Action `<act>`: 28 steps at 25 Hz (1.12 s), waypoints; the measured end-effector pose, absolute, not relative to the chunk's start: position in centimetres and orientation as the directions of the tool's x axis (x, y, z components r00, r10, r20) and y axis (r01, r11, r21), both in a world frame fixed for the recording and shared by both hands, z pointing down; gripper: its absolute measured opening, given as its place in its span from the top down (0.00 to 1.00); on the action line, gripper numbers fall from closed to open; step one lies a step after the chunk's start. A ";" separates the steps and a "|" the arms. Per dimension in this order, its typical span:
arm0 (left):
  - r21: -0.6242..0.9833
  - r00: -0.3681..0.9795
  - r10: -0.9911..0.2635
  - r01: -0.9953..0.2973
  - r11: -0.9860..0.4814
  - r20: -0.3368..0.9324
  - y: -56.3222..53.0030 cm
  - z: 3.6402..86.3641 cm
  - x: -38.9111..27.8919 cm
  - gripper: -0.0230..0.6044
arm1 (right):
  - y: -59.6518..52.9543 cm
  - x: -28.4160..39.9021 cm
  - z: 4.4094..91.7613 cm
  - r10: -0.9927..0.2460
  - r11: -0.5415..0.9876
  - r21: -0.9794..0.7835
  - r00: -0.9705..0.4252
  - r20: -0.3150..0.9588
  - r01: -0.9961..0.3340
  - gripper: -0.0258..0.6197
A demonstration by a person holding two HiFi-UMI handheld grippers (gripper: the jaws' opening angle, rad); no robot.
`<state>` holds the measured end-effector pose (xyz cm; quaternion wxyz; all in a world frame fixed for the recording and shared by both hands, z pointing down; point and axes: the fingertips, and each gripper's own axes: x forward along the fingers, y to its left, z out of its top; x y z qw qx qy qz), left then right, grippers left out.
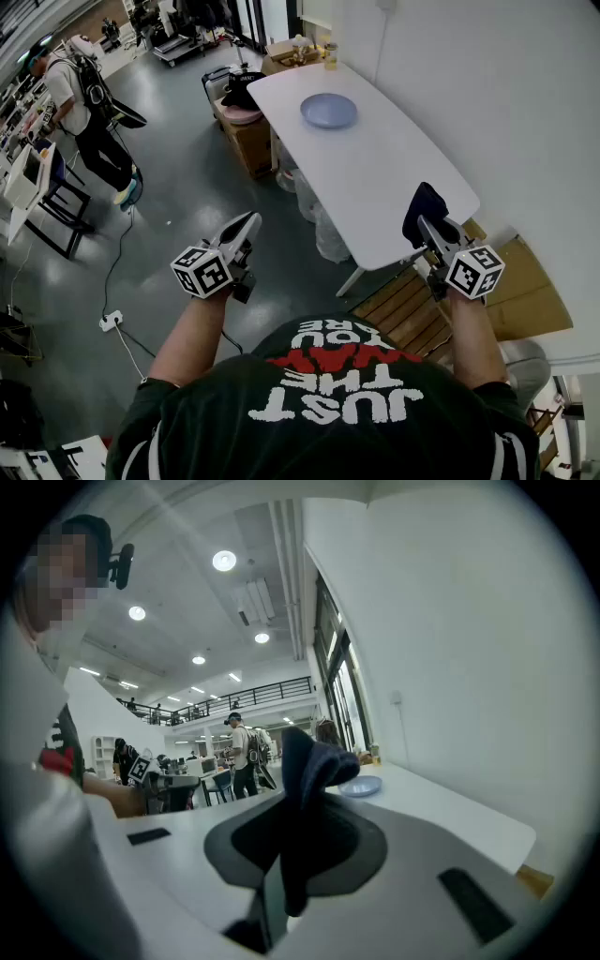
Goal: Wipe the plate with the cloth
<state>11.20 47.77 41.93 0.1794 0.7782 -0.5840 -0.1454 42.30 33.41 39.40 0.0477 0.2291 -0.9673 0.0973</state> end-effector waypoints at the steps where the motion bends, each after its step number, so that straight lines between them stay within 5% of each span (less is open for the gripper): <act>1: 0.450 0.275 -0.961 -0.857 -0.252 -0.015 47.8 41.9 11.2 0.96 | 33.4 42.3 39.3 -0.434 0.877 -0.165 -0.891 0.137 -0.452 0.88; 28: 0.473 0.130 -0.991 -0.875 -0.104 0.024 43.3 41.8 17.9 0.96 | 28.0 46.3 38.1 -0.277 0.941 -0.155 -0.949 0.150 -0.300 0.88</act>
